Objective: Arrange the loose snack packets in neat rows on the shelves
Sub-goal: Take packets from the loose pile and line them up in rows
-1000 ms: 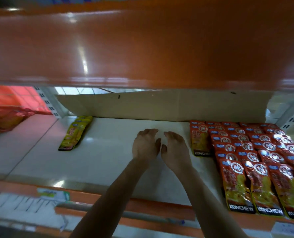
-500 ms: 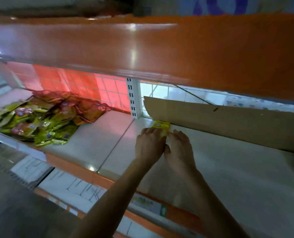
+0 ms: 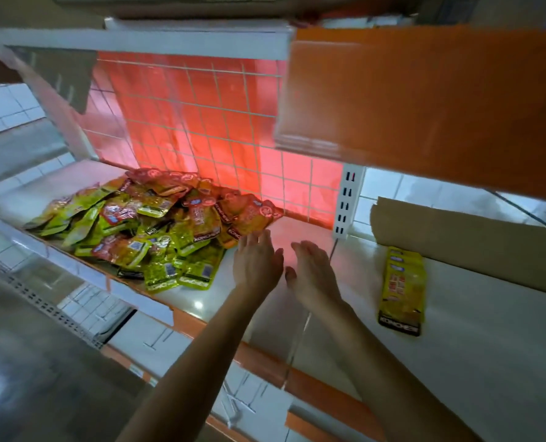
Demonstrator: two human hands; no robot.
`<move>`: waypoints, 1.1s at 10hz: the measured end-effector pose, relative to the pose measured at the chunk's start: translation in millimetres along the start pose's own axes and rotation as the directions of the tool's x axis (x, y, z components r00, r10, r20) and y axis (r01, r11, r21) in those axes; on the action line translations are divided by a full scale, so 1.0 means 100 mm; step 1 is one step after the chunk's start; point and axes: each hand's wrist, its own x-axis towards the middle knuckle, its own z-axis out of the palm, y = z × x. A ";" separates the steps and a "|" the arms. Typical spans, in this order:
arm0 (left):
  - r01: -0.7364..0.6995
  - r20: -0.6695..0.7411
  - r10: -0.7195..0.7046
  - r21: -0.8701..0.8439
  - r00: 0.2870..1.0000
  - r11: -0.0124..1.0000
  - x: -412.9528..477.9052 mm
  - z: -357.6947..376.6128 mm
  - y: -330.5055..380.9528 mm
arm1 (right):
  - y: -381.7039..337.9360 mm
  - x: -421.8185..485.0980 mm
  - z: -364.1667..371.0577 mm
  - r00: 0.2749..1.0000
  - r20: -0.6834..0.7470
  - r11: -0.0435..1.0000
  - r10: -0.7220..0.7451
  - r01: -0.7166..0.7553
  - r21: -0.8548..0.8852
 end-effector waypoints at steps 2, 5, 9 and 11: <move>0.066 -0.154 -0.062 0.025 0.986 0.997 0.42 -0.17 -0.50 | -0.33 0.36 0.20 0.998 0.031 0.999 -0.053 0.053 -0.003; 0.277 -0.225 -0.293 -0.102 0.929 0.956 0.89 -0.43 -1.00 | -0.65 0.89 0.31 0.990 0.079 0.981 0.120 -0.130 0.145; 0.282 -0.185 -0.288 -0.058 0.940 0.958 0.91 -0.18 -1.08 | -0.77 1.17 0.45 0.868 0.022 0.845 0.496 -0.488 0.221; 0.204 -0.259 -0.233 -0.135 0.937 0.970 0.77 -0.14 -1.00 | -0.60 1.02 0.47 0.910 0.033 0.865 0.413 -0.404 0.298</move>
